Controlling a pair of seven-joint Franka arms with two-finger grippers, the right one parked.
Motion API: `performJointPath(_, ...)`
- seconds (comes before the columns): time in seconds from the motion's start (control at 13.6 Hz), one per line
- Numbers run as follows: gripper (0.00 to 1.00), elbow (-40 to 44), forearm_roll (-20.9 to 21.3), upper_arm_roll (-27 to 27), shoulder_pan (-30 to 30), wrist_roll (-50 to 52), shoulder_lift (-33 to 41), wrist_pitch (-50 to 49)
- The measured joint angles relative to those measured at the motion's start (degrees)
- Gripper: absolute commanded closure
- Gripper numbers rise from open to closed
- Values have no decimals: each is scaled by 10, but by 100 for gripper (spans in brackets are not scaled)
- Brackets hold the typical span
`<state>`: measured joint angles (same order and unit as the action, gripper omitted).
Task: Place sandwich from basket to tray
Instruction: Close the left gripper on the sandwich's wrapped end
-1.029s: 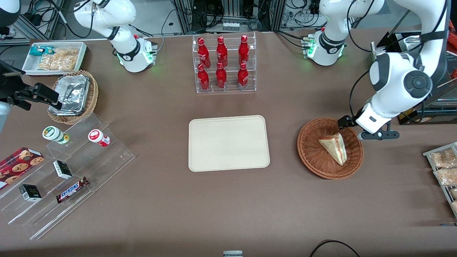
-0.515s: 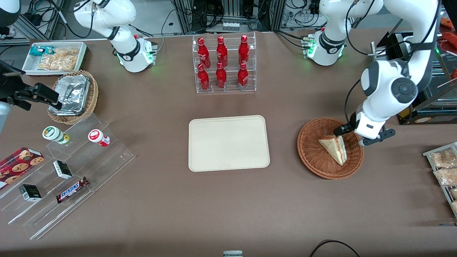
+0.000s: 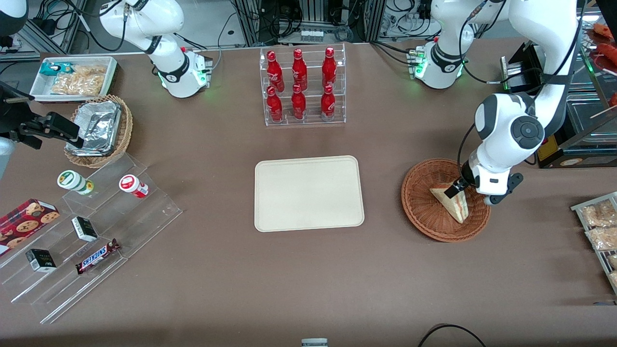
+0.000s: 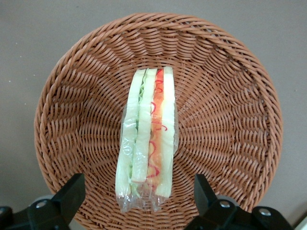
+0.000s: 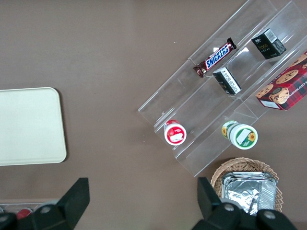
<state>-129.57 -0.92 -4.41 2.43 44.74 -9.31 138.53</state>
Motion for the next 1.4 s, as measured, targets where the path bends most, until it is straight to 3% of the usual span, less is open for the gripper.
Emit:
performJointPath(0.44, 1, 0, 0, 0, 0, 6, -33, 15)
performJointPath(0.51, 12, 0, 0, 0, 0, 6, -37, 15)
performJointPath(0.59, 48, 0, 0, 0, 0, 7, -39, 16)
performJointPath(0.66, 75, 1, 0, 0, 0, 7, -41, 16)
performJointPath(0.74, 87, 3, 0, 0, 0, 11, -43, 16)
performJointPath(0.81, 92, 6, 0, 0, 0, 15, -45, 16)
performJointPath(1.1, 93, 31, 0, 0, 0, 18, -48, -5)
performJointPath(1.4, 93, 148, 0, -1, 21, -20, -44, -211)
